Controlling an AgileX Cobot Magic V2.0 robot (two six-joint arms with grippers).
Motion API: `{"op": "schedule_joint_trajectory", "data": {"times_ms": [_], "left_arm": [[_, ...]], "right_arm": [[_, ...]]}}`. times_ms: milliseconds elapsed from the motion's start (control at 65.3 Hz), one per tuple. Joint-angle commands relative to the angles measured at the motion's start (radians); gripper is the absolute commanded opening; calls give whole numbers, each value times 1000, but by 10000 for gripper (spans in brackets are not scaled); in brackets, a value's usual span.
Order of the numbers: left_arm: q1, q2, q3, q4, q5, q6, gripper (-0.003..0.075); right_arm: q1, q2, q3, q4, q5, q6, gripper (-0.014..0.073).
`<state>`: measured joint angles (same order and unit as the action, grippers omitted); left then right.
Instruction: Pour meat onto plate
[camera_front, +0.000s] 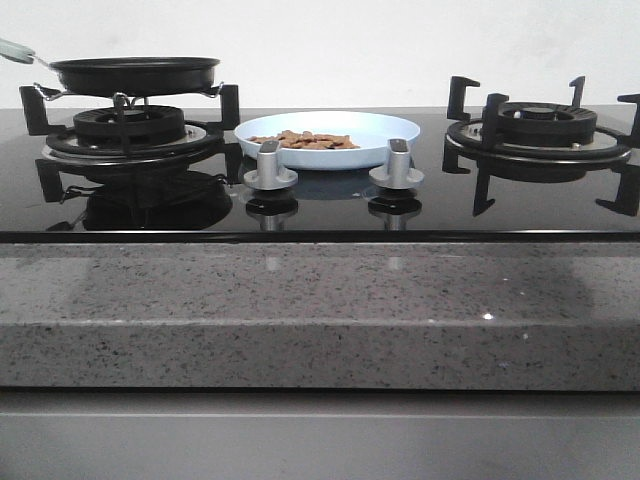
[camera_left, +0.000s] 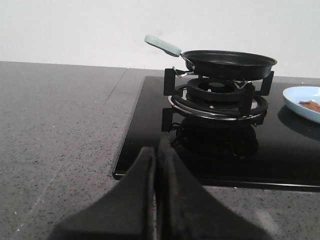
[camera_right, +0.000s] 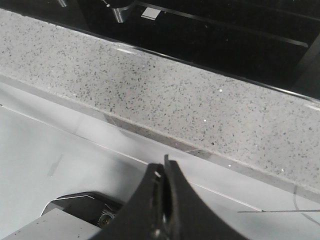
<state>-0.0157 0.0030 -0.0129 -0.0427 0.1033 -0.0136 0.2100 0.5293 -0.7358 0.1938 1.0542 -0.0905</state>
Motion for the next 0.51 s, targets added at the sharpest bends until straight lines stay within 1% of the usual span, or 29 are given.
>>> {"op": "schedule_joint_trajectory", "data": {"times_ms": [0, 15, 77, 123, 291, 490], "left_arm": [[1, -26, 19, 4, -156, -18, -20], [1, -28, 26, 4, -172, -18, -20], [1, -26, 19, 4, -142, -18, -20], [-3, -26, 23, 4, -168, -18, -20], [-37, -26, 23, 4, -182, -18, -20], [-35, -26, 23, 4, -230, -18, -20]], "right_arm": [[-3, 4, -26, 7, -50, -6, -69], [-3, 4, -26, 7, -50, -6, -69], [-3, 4, -26, 7, -48, -6, -69], [-3, 4, -26, 7, -46, -6, -69], [-3, 6, -26, 7, -43, -6, -69], [-3, 6, -26, 7, -43, -6, -69]]}}
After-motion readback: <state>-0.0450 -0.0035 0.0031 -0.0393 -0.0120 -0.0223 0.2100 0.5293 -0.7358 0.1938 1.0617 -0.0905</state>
